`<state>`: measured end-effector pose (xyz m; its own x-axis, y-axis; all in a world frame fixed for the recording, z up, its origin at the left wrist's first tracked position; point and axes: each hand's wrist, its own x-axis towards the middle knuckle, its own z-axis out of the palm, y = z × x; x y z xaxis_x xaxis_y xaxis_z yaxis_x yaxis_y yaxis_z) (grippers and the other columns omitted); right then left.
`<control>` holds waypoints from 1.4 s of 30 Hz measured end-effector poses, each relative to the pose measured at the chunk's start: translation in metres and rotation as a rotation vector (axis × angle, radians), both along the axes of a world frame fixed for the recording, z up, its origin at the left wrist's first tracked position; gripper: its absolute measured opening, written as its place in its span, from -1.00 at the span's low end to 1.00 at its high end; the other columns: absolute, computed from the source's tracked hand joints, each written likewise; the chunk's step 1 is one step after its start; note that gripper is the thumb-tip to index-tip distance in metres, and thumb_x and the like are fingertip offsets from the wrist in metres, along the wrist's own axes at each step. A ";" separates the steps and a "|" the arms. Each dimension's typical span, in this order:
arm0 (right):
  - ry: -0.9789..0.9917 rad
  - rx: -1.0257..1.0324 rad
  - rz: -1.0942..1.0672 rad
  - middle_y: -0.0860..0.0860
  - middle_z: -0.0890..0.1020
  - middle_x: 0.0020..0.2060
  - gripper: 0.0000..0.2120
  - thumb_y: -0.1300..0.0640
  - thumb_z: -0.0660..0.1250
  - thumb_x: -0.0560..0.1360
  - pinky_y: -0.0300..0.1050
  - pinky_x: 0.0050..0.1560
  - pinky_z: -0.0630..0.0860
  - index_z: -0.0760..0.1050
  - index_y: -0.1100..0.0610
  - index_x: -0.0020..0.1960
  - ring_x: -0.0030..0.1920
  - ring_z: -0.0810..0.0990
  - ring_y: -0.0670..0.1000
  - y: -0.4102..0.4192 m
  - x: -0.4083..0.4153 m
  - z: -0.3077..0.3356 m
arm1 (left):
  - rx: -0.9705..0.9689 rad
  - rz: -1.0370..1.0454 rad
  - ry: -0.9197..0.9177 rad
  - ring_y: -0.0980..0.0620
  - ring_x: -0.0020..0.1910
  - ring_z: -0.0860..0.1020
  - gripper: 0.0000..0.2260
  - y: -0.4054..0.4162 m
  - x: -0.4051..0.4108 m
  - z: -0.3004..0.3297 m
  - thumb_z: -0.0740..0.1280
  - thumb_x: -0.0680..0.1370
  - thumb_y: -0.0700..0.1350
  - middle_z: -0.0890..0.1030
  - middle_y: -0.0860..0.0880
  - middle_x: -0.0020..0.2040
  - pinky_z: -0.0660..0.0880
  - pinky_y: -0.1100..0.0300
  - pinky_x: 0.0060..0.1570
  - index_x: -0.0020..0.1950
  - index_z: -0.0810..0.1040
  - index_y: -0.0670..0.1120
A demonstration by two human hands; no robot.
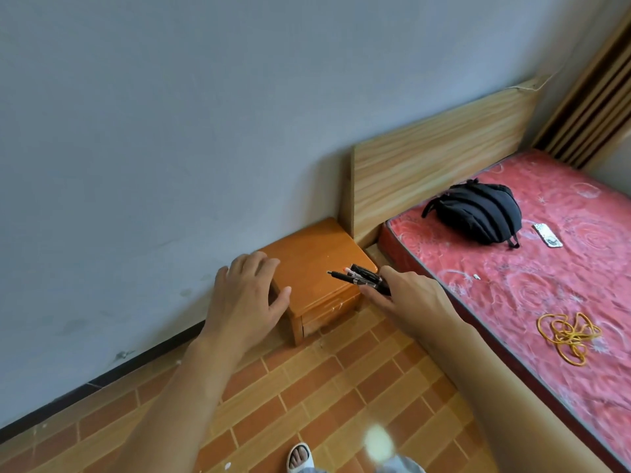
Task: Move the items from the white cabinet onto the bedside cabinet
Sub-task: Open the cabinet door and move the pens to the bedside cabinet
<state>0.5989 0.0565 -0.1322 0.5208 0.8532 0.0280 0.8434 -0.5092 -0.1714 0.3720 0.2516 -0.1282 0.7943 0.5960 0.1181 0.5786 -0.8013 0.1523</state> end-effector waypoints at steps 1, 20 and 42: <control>-0.002 -0.007 -0.001 -0.09 0.52 -0.38 -0.55 -0.40 0.04 0.61 -0.03 -0.37 0.49 0.33 -0.04 -0.13 -0.41 0.50 -0.07 0.009 0.003 -0.002 | -0.002 0.004 0.002 -0.12 0.35 0.48 -0.46 0.009 0.003 -0.002 0.10 0.60 0.25 0.53 -0.10 0.36 0.52 -0.13 0.21 0.40 0.50 -0.06; -0.034 -0.062 0.105 -0.07 0.51 -0.40 -0.55 -0.41 -0.01 0.60 -0.04 -0.41 0.47 0.30 -0.05 -0.10 -0.43 0.49 -0.05 0.184 0.182 -0.060 | -0.070 0.112 0.041 -0.10 0.38 0.46 -0.48 0.157 0.155 -0.051 0.08 0.60 0.23 0.52 -0.07 0.38 0.49 -0.15 0.25 0.39 0.51 -0.05; 0.174 -0.301 0.045 -0.12 0.44 -0.34 -0.59 -0.37 0.01 0.64 -0.12 -0.49 0.16 0.26 -0.03 -0.03 -0.48 0.34 -0.06 0.349 0.249 -0.336 | -0.312 0.108 0.205 -0.13 0.54 0.31 -0.47 0.295 0.235 -0.317 0.14 0.64 0.20 0.38 -0.08 0.52 0.35 -0.23 0.44 0.54 0.38 -0.03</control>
